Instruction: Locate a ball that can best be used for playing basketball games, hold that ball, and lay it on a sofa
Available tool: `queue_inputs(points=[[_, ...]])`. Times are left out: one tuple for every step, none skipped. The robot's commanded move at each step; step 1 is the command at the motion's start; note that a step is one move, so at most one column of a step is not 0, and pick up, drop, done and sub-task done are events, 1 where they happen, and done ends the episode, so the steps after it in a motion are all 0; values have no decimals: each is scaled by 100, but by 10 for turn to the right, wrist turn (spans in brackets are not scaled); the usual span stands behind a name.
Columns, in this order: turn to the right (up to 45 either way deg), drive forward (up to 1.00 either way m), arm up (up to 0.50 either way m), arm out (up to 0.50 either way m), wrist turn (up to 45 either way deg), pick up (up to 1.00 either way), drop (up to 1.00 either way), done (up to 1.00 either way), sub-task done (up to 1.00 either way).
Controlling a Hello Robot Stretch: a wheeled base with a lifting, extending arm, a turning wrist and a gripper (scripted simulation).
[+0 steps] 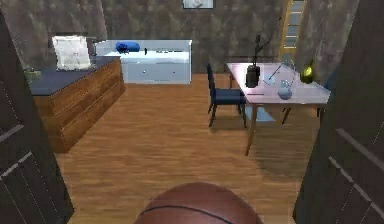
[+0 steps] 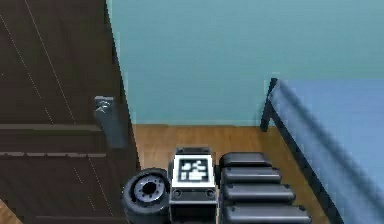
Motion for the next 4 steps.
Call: queue_inputs(points=[[0, 100, 0, 0, 0, 0, 0, 0, 0], [0, 100, 0, 0, 0, 0, 0, 0, 0], [-60, 0, 0, 0, 0, 0, 0, 0, 0], [0, 50, 0, 0, 0, 0, 0, 0, 0]])
